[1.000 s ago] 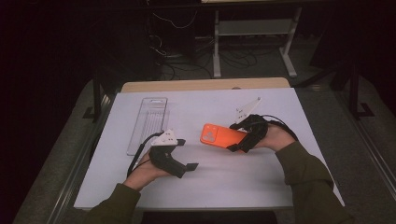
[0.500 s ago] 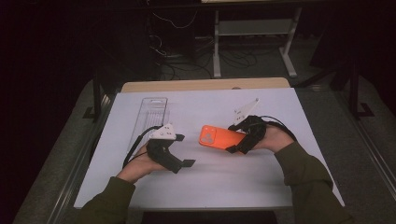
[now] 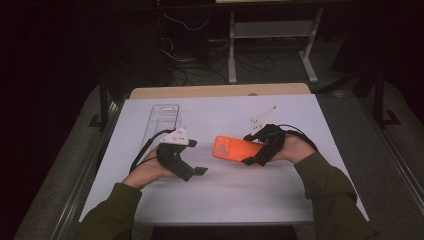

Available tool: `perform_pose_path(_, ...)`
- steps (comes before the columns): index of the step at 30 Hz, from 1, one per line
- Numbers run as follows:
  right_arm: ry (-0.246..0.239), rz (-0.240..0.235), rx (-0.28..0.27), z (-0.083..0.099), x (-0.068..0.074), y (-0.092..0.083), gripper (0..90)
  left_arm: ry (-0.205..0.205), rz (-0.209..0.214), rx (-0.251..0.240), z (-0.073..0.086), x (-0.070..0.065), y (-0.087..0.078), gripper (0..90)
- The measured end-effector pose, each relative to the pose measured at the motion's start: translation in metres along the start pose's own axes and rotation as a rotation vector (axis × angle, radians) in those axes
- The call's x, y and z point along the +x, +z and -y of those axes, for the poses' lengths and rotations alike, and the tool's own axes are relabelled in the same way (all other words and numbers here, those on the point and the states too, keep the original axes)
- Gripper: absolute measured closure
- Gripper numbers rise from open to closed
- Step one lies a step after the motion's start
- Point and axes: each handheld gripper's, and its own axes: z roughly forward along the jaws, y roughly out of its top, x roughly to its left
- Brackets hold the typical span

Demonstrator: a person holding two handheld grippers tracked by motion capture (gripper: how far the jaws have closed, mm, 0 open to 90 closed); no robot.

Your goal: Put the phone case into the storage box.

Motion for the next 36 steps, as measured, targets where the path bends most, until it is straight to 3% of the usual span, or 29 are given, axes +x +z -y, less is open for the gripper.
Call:
perform_pose_path(14,-0.04,-0.023,0.013,-0.006,0.005,0.003,15.2,0.053,0.03,0.054,-0.017,0.008,0.0,0.0)
perform_pose_path(36,-0.059,-0.054,0.034,-0.01,0.01,0.01,15.2,0.126,0.066,0.133,-0.038,0.01,0.011,0.0)
